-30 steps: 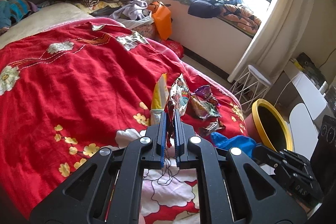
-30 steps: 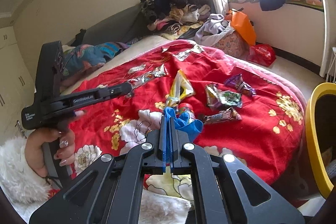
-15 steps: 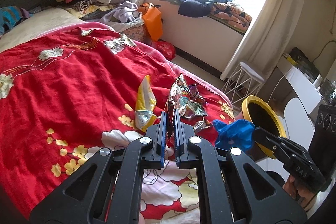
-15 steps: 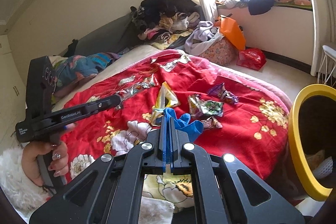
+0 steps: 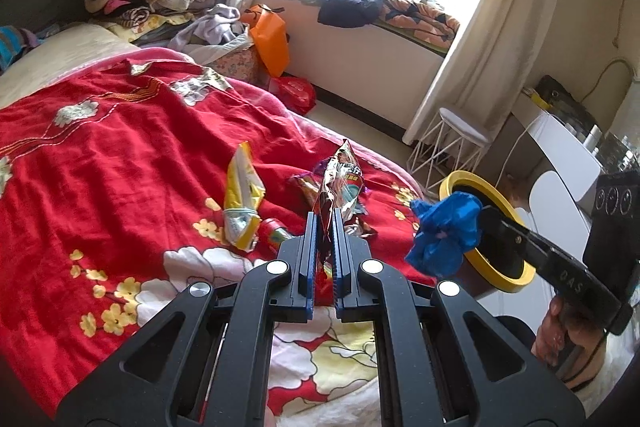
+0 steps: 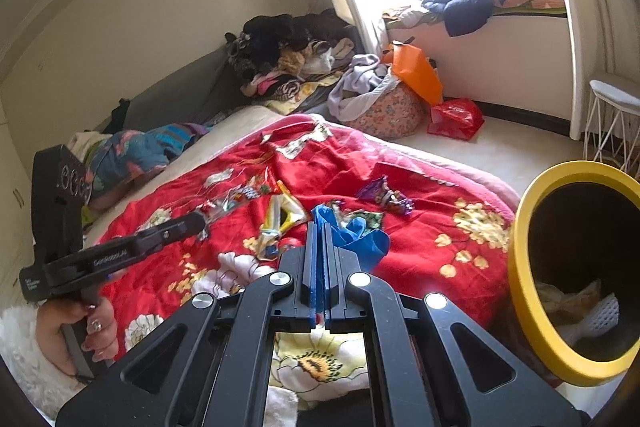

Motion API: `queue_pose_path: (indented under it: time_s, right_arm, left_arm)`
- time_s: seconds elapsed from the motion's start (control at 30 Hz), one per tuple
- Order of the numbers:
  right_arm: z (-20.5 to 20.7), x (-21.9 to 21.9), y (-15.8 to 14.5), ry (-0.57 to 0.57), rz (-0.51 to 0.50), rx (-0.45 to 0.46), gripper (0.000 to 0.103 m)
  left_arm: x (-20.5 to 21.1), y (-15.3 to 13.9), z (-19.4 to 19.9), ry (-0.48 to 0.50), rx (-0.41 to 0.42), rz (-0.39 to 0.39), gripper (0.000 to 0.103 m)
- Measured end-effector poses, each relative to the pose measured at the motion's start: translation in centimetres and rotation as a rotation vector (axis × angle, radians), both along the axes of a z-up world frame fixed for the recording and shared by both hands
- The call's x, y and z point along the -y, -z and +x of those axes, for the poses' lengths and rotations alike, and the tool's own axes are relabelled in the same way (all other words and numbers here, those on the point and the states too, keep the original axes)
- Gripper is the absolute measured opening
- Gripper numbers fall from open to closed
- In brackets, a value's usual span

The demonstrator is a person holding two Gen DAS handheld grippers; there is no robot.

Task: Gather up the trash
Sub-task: 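Carry the wrapper and blue glove in both tools over the bin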

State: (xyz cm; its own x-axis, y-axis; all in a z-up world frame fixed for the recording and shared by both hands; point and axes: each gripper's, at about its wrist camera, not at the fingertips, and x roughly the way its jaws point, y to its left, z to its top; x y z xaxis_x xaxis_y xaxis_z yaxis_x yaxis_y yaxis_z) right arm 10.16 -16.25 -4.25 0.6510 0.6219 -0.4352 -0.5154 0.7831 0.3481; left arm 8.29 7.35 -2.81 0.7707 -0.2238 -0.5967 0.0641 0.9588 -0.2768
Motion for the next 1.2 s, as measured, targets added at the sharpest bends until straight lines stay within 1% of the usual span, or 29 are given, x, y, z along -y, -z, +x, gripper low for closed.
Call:
queue_pose_path:
  time_s: [0.4,0.7,1.0,1.2]
  right_arm:
    - [1.0,2.7,-0.2,0.079,0.029,0.005,0.002]
    - [1.9,5.7,-0.1,0.165,0.054,0.003,0.002]
    - [2.3,9.3,0.4,0.267,0.076,-0.001,0.002]
    - [2.3,12.0,0.7,0.354,0.063,0.008,0.002]
  left_arm:
    - [2.5,0.2,0.1,0.065,-0.008,0.014,0.004]
    - [4.6,0.4,0.5,0.118,-0.013,0.021,0.004]
    - [8.6,0.5,0.8,0.203,-0.011,0.028,0.004]
    - [11.5,0.5,1.0,0.265,-0.009,0.033,0.004]
